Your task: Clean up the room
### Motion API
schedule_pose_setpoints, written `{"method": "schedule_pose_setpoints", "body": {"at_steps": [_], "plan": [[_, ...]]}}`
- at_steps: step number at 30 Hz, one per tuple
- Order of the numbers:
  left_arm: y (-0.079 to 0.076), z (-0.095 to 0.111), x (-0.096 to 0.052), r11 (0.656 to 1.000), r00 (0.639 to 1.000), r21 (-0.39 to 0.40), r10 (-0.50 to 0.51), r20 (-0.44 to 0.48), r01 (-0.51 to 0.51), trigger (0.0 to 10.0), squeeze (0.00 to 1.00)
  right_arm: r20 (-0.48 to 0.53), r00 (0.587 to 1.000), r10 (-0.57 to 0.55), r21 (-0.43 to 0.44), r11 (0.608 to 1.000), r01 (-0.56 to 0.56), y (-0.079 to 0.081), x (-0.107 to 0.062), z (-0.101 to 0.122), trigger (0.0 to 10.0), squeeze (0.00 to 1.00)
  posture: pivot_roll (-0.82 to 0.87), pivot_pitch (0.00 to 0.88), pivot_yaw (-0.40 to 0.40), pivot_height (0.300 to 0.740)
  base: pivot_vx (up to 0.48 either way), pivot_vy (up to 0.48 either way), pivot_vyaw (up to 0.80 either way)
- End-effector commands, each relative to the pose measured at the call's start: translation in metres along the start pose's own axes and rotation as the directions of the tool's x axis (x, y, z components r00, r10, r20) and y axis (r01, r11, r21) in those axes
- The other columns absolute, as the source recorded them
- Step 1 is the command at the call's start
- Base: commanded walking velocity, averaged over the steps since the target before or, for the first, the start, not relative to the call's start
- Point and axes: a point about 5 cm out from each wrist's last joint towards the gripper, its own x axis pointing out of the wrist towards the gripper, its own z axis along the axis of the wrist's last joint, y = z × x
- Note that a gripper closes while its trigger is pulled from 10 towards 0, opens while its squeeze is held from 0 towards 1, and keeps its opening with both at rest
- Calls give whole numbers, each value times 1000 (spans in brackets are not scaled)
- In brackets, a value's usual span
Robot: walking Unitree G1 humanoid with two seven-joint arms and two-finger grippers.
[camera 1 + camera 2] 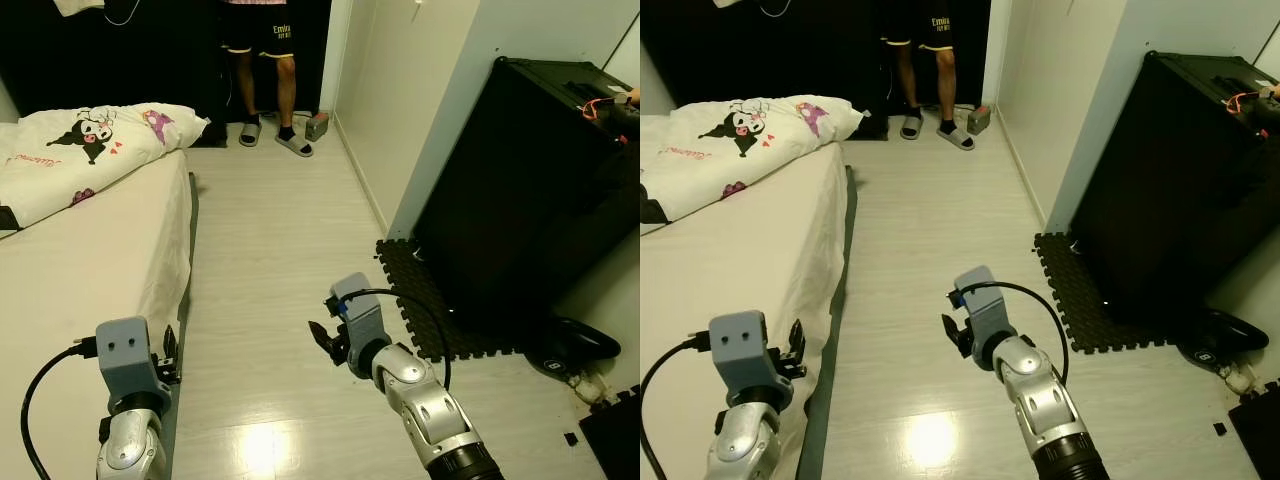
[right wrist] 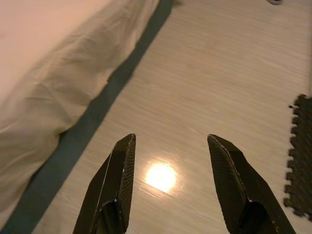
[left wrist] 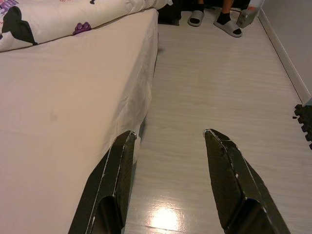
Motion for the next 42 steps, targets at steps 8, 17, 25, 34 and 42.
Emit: {"method": "schedule_pose_setpoints", "body": {"at_steps": [8, 17, 25, 34, 42], "plan": [[-6, -6, 0, 1000, 999, -12, -9, -36, 8, 10000, 0, 0, 996, 84, -1, 996, -84, 5, 2, 2, 10000, 0, -4, 114, -90, 733, 0, 0, 0], [-6, -6, 2, 1000, 999, -15, -6, -33, 5, 10000, 0, 22, 998, 57, 25, 998, -58, 0, 2, 5, 10000, 0, -7, 109, -90, 733, 0, 0, 0], [-7, -5, 4, 1000, 999, -19, -5, -31, 4, 10000, 0, 12, 999, 31, 27, 999, -32, -5, 2, 3, 10000, 0, -11, 107, -91, 733, 0, 0, 0], [-9, -5, 5, 1000, 1000, -23, -8, -30, 7, 10000, 0, -4, 1000, 22, 17, 1000, -22, -7, 2, 1, 10000, 0, -17, 107, -91, 733, 0, 0, 0], [-7, -6, 5, 1000, 1000, -21, 1, -31, -2, 10000, 0, 41, 999, -15, -76, 997, 19, -11, 1, 6, 10000, 0, -15, 101, -94, 733, 0, 0, 0]]}}
